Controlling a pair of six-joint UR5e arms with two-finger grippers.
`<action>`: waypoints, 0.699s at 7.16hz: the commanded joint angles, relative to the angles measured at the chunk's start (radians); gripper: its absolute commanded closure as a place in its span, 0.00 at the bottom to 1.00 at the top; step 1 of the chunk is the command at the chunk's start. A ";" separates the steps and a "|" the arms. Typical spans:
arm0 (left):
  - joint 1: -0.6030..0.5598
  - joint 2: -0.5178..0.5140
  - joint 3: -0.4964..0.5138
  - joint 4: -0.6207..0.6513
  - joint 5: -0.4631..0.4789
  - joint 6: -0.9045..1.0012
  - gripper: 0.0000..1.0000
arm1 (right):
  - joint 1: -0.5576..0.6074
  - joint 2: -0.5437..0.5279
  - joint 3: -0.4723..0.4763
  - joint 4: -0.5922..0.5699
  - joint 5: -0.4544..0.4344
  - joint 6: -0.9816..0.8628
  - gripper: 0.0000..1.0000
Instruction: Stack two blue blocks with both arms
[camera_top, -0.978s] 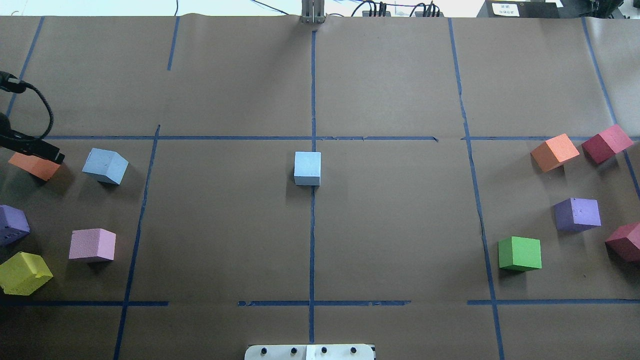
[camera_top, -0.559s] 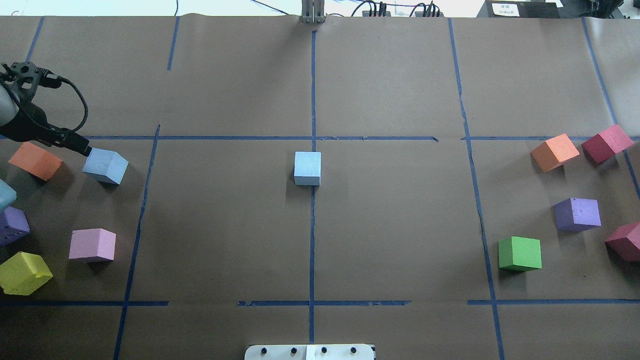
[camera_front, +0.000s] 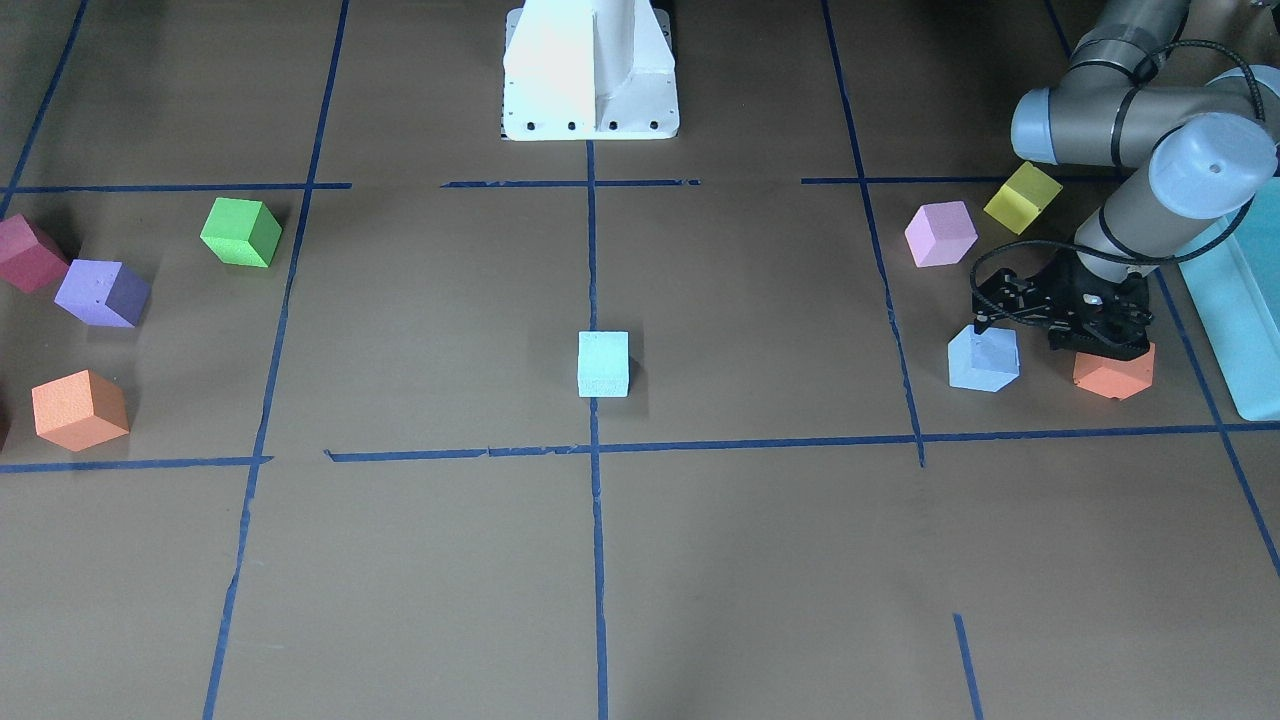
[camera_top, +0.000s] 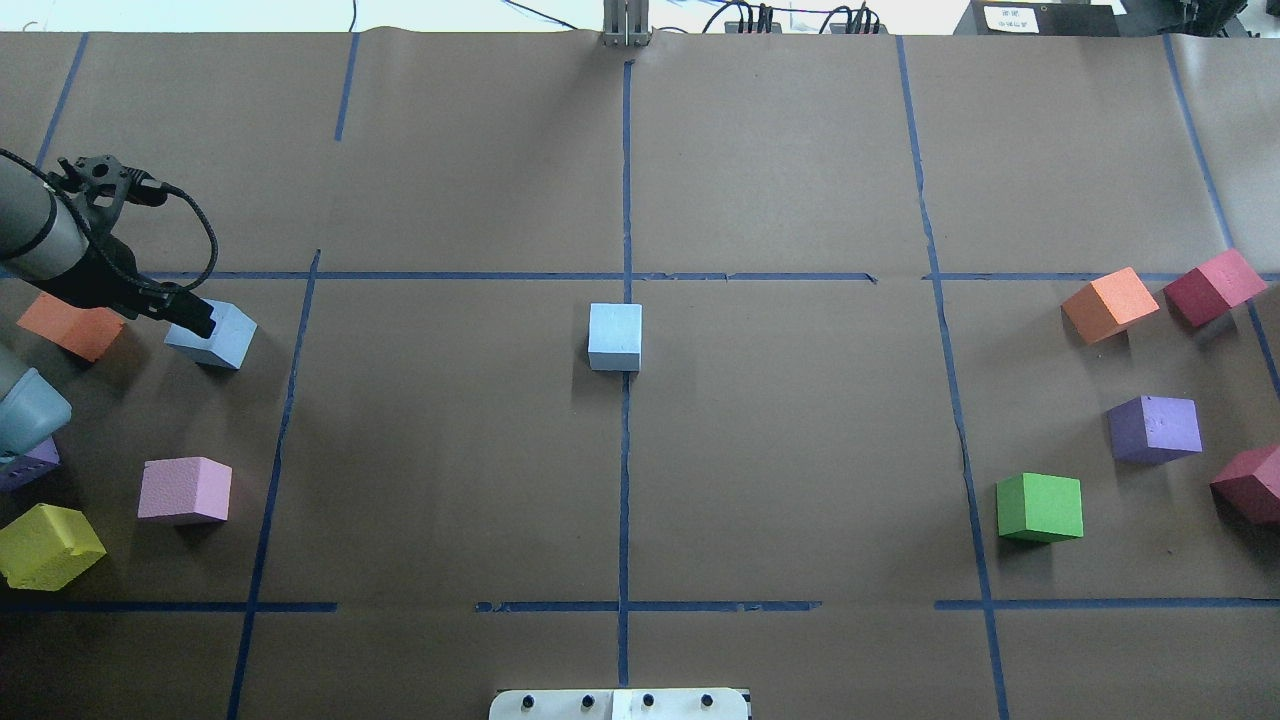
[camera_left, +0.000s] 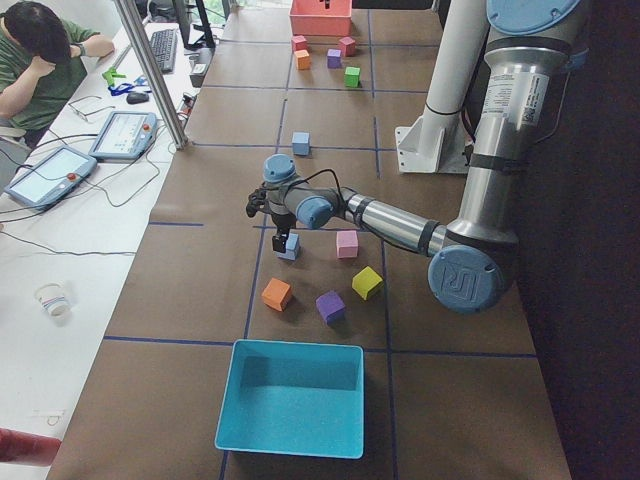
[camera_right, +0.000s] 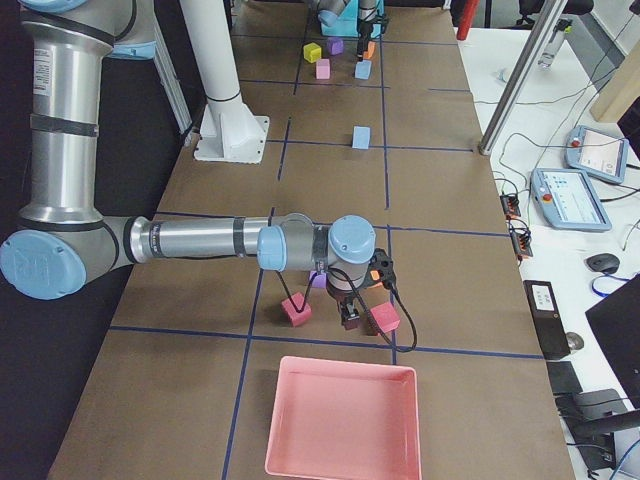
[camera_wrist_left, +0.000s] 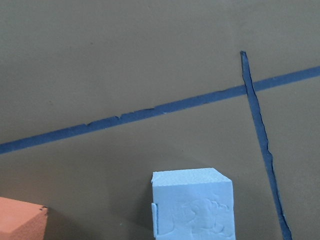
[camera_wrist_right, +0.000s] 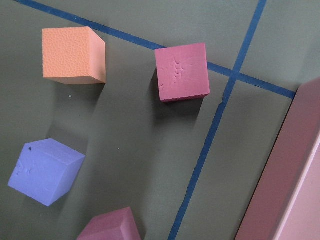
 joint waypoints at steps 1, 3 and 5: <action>0.015 -0.031 0.046 0.000 0.000 -0.003 0.00 | 0.000 0.000 -0.001 0.000 0.000 -0.002 0.00; 0.018 -0.060 0.107 0.000 -0.002 -0.057 0.00 | 0.000 0.000 -0.001 0.000 0.000 0.000 0.00; 0.043 -0.076 0.134 0.000 -0.002 -0.075 0.00 | 0.000 0.000 -0.001 0.000 0.000 -0.002 0.00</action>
